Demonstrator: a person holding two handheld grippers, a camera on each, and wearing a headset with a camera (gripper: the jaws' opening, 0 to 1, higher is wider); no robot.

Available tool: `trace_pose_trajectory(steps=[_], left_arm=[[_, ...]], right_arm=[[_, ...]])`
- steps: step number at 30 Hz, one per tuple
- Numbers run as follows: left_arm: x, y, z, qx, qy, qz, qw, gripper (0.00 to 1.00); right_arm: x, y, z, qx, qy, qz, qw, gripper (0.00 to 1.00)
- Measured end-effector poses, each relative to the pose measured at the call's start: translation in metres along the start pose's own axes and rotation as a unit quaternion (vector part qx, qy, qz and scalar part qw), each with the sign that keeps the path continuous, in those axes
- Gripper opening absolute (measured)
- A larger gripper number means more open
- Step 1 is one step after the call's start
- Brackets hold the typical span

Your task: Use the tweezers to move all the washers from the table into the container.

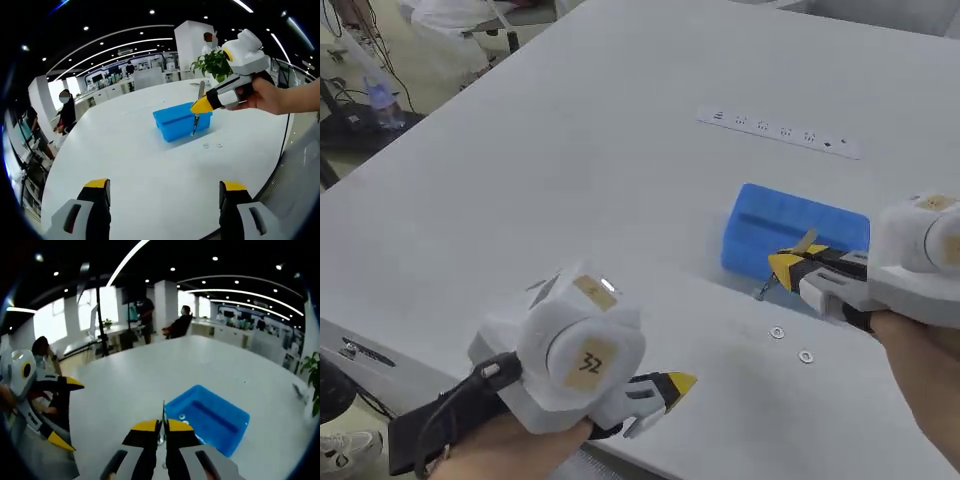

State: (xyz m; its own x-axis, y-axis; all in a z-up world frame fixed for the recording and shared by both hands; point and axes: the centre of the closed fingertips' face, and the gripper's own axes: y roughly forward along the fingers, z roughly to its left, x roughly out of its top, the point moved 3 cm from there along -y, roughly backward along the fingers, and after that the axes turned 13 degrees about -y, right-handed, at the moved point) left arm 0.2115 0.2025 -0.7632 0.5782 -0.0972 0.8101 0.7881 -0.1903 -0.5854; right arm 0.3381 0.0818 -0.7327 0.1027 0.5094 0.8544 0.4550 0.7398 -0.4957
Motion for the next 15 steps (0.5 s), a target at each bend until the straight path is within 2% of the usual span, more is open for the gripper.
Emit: trace_pose_trajectory(steps=[4, 10, 15], left_arm=[[-0.002, 0.001, 0.001, 0.008, 0.007, 0.005, 0.9999, 0.92], [-0.005, 0.002, -0.002, 0.012, 0.027, 0.015, 0.9995, 0.93], [-0.004, 0.002, -0.001, 0.010, 0.020, 0.013, 0.9997, 0.93]], right_arm=[[0.012, -0.003, -0.012, -0.013, -0.011, -0.008, 0.9998, 0.01], [0.015, -0.001, -0.022, -0.022, -0.016, -0.009, 0.9996, 0.01], [0.018, 0.003, -0.036, -0.044, -0.012, -0.021, 0.9987, 0.01]])
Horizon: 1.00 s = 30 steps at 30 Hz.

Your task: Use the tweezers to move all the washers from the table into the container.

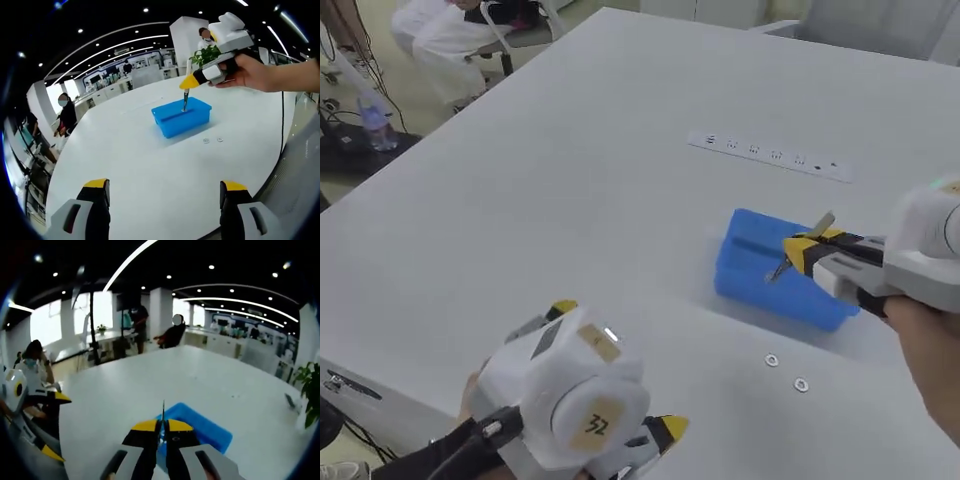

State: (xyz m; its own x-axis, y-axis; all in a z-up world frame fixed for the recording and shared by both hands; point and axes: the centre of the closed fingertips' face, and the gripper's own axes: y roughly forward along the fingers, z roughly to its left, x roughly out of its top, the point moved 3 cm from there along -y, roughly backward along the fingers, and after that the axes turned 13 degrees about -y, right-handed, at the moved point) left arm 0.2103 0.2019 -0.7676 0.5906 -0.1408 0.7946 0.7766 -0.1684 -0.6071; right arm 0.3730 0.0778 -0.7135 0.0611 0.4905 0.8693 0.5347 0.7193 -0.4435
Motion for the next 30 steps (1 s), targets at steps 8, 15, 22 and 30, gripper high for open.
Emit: trace_pose_trajectory(steps=[8, 15, 22, 30], left_arm=[[-0.001, 0.000, 0.003, 0.005, -0.007, 0.003, 1.0000, 0.93], [-0.002, 0.000, 0.004, 0.005, -0.018, 0.004, 0.9998, 0.93], [-0.002, 0.000, 0.005, 0.005, -0.016, 0.006, 0.9998, 0.93], [-0.003, 0.000, 0.006, 0.008, -0.015, 0.008, 0.9998, 0.92]], right_arm=[[-0.012, 0.020, -0.012, -0.014, -0.001, 0.012, 0.9998, 0.01], [-0.034, 0.040, -0.010, -0.013, 0.004, 0.035, 0.9993, 0.01], [-0.042, 0.052, -0.008, -0.007, 0.015, 0.049, 0.9987, 0.02], [-0.054, 0.058, -0.005, -0.003, 0.001, 0.071, 0.9975, 0.02]])
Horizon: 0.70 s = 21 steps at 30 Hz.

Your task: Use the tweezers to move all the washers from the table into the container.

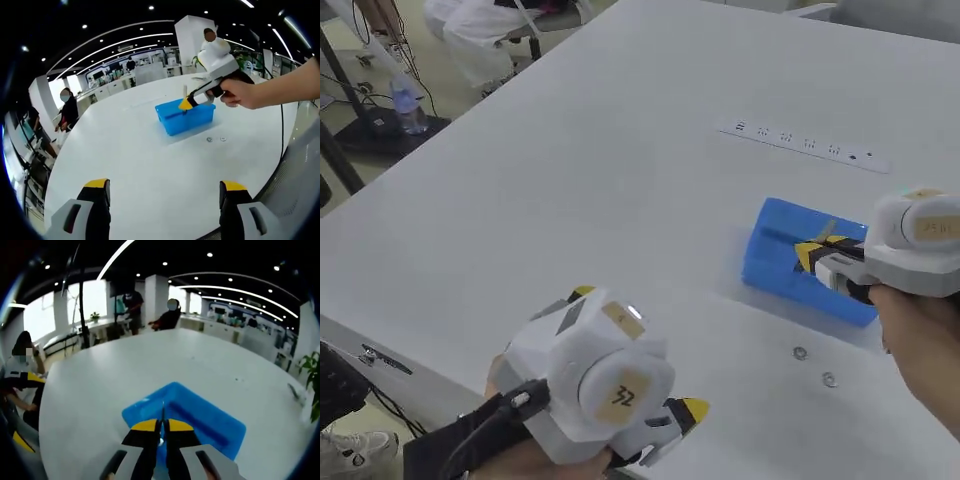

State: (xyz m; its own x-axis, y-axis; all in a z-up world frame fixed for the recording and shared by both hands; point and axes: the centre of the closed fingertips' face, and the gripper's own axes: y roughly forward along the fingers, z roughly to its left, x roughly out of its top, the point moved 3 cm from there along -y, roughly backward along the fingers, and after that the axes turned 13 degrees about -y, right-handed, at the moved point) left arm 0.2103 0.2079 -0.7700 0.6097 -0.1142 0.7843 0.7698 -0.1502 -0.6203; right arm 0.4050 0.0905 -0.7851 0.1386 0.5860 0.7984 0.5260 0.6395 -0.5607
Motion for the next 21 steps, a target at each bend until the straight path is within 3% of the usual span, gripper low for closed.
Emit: trace_pose_trajectory(steps=[1, 2, 4, 15, 21], left_arm=[[0.000, 0.000, 0.000, 0.000, 0.000, 0.001, 1.0000, 0.92], [0.000, 0.000, 0.000, 0.000, 0.000, 0.001, 1.0000, 0.92], [0.001, 0.000, 0.001, 0.002, 0.000, -0.001, 1.0000, 0.93], [0.000, 0.000, 0.000, -0.001, 0.001, 0.001, 1.0000, 0.92], [0.000, 0.000, -0.001, -0.004, 0.001, 0.001, 1.0000, 0.93]], right_arm=[[-0.002, 0.001, 0.001, 0.001, -0.002, 0.003, 1.0000, 0.02], [0.001, 0.003, 0.000, -0.005, -0.006, -0.014, 0.9999, 0.02], [0.000, 0.002, 0.000, -0.001, -0.005, -0.004, 1.0000, 0.02], [0.001, 0.004, -0.001, 0.002, -0.016, -0.005, 0.9999, 0.02], [0.006, -0.007, -0.005, -0.001, -0.012, -0.016, 0.9998, 0.03]])
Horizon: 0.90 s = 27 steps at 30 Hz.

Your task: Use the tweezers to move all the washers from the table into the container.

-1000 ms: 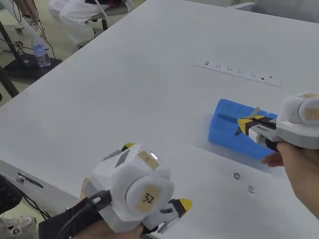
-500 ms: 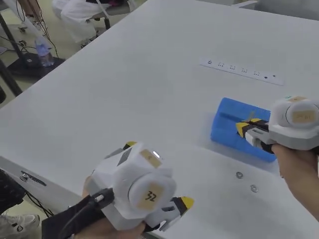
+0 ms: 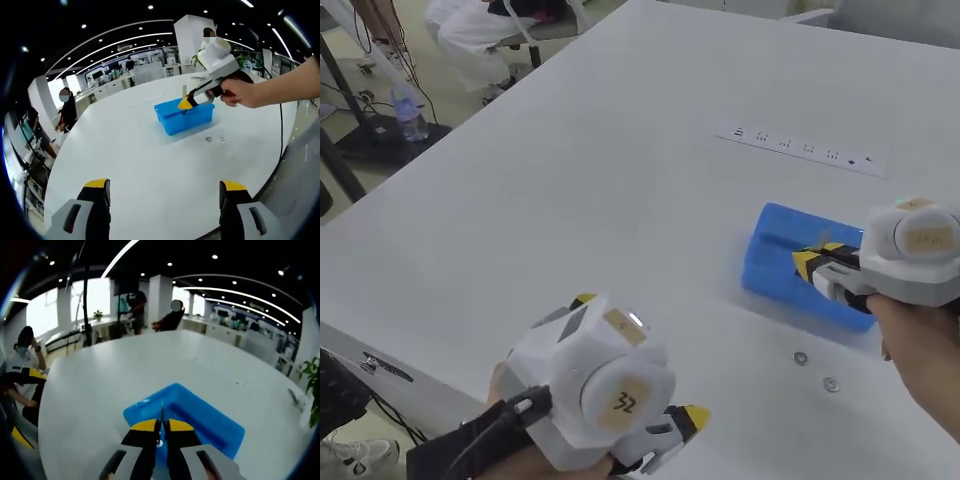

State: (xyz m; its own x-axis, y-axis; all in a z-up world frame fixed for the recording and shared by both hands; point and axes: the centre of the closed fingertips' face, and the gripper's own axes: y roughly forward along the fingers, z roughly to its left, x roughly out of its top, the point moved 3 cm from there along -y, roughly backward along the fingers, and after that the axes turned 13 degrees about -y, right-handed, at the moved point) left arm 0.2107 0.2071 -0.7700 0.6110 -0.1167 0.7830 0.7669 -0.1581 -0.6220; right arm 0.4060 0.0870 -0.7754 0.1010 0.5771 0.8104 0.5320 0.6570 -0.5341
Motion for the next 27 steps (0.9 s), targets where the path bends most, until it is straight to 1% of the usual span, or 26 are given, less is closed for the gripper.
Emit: trace_pose_trajectory(steps=[2, 4, 5, 7, 10, 12, 13, 16, 18, 20, 21, 22, 23, 25, 27], left_arm=[[0.001, 0.000, -0.001, -0.003, -0.002, -0.005, 1.0000, 0.93], [0.001, 0.000, -0.001, -0.002, -0.001, -0.003, 1.0000, 0.93], [0.001, 0.000, -0.001, -0.003, -0.002, -0.002, 1.0000, 0.93], [0.001, 0.000, -0.001, -0.003, -0.001, -0.005, 1.0000, 0.93], [0.000, 0.000, -0.001, -0.002, 0.000, -0.001, 1.0000, 0.93], [0.000, 0.000, -0.001, 0.000, 0.001, -0.001, 1.0000, 0.93], [0.001, -0.001, 0.000, 0.002, 0.001, -0.004, 1.0000, 0.93], [0.001, -0.001, 0.000, 0.002, -0.006, -0.007, 1.0000, 0.94], [0.002, -0.001, 0.001, 0.003, -0.010, -0.008, 0.9999, 0.93], [0.002, -0.002, 0.001, 0.002, -0.011, -0.010, 0.9999, 0.94], [0.002, -0.002, 0.001, 0.001, -0.011, -0.011, 0.9999, 0.94], [0.002, -0.002, 0.000, 0.001, -0.011, -0.010, 0.9999, 0.94], [0.002, -0.002, 0.000, 0.001, -0.010, -0.010, 0.9999, 0.94], [0.002, -0.002, 0.000, 0.000, -0.008, -0.010, 0.9999, 0.93], [0.002, -0.002, -0.001, -0.001, -0.008, -0.009, 0.9999, 0.93]], right_arm=[[0.006, -0.003, 0.000, -0.003, 0.000, -0.009, 1.0000, 0.03], [0.011, -0.011, -0.004, -0.007, -0.003, -0.019, 0.9998, 0.03], [0.013, -0.016, -0.003, -0.008, -0.004, -0.022, 0.9997, 0.03], [0.019, -0.022, -0.004, -0.010, -0.013, -0.030, 0.9994, 0.03], [0.028, -0.036, -0.002, -0.014, -0.032, -0.040, 0.9986, 0.03], [0.031, -0.042, -0.001, -0.016, -0.043, -0.040, 0.9981, 0.03], [0.030, -0.044, -0.001, -0.021, -0.056, -0.037, 0.9975, 0.03], [0.031, -0.051, 0.004, -0.016, -0.044, -0.046, 0.9978, 0.03], [0.030, -0.058, 0.010, -0.009, -0.037, -0.046, 0.9982, 0.03], [0.020, -0.059, 0.017, -0.002, -0.026, -0.033, 0.9991, 0.03], [0.017, -0.061, 0.022, 0.000, -0.020, -0.038, 0.9991, 0.03], [0.013, -0.062, 0.026, 0.002, -0.017, -0.036, 0.9992, 0.03], [0.007, -0.064, 0.033, 0.007, -0.013, -0.027, 0.9995, 0.03], [0.002, -0.066, 0.040, 0.013, -0.008, -0.023, 0.9996, 0.03], [-0.002, -0.069, 0.047, 0.019, 0.006, -0.020, 0.9996, 0.03]])
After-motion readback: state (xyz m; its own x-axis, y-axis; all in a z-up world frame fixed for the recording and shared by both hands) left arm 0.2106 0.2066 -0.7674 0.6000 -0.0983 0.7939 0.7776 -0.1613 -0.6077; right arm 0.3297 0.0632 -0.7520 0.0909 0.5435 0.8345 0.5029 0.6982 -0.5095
